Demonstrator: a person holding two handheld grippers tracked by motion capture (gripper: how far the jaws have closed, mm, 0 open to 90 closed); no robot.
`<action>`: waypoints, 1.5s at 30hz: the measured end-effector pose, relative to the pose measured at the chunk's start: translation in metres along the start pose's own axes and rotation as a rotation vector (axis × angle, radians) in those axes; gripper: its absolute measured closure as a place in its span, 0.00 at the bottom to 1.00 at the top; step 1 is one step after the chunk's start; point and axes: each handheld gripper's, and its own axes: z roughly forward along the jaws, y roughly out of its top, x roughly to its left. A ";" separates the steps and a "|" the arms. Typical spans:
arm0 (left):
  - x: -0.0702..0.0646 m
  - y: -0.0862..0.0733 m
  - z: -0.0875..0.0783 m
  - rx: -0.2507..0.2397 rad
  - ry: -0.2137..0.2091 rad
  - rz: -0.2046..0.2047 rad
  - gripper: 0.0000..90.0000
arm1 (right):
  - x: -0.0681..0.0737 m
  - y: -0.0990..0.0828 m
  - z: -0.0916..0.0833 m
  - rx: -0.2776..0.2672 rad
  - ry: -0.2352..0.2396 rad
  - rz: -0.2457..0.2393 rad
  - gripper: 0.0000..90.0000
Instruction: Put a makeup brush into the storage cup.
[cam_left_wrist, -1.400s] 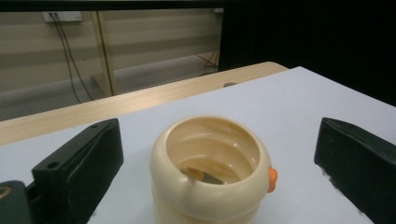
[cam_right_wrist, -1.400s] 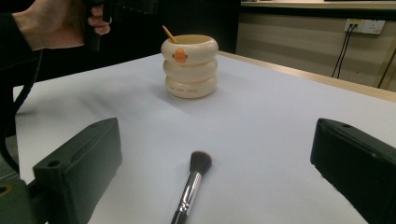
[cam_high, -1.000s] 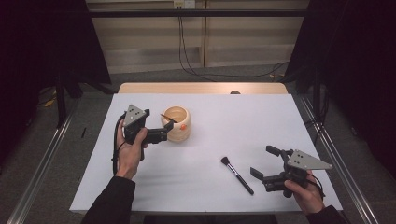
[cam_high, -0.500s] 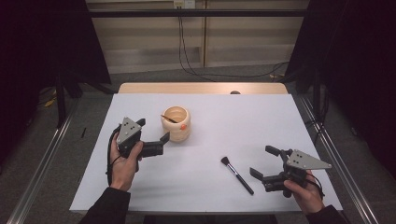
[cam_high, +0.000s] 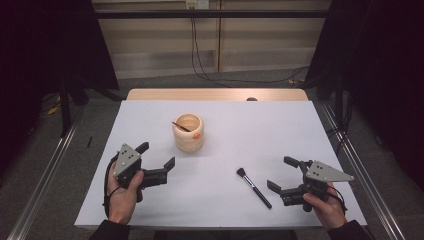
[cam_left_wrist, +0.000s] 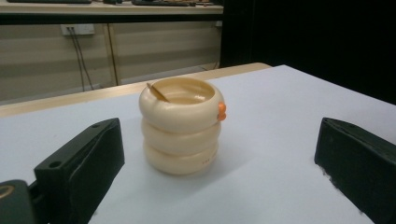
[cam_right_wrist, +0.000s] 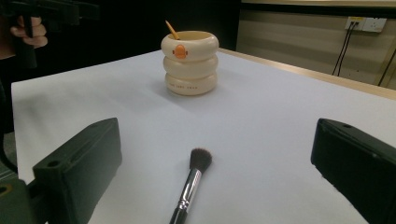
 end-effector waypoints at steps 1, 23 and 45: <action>0.000 -0.001 -0.003 -0.008 -0.001 -0.007 0.02 | 0.000 0.000 0.000 0.000 0.000 0.001 0.01; 0.003 -0.028 -0.034 -0.043 0.048 -0.073 0.01 | 0.001 0.002 0.001 -0.009 -0.001 0.014 0.01; -0.007 -0.031 -0.029 -0.011 -0.019 -0.057 0.01 | -0.011 0.017 0.001 -0.052 -0.039 0.036 0.02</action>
